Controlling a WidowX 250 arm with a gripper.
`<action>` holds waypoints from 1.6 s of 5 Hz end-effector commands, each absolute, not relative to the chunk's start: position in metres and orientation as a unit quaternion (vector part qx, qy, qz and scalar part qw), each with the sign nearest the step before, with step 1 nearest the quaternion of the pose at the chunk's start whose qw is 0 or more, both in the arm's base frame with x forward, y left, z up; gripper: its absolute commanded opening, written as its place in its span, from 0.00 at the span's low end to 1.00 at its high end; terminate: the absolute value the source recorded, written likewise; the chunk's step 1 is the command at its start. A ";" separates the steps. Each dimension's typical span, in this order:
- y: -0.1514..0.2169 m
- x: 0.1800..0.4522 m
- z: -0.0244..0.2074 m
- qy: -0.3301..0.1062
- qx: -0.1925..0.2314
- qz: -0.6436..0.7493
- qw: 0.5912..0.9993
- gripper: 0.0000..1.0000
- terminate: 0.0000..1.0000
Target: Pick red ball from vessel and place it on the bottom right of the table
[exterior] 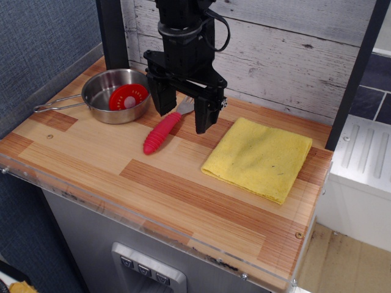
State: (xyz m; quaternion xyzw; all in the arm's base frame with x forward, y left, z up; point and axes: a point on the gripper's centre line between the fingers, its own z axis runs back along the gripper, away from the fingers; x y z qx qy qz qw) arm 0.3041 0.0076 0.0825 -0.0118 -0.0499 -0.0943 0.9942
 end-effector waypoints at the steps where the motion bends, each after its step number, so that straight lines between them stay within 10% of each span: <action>1: 0.008 0.304 0.083 -0.050 -0.012 -0.094 0.994 1.00 0.00; 8: 0.152 0.347 0.070 -0.049 0.053 0.024 0.997 1.00 0.00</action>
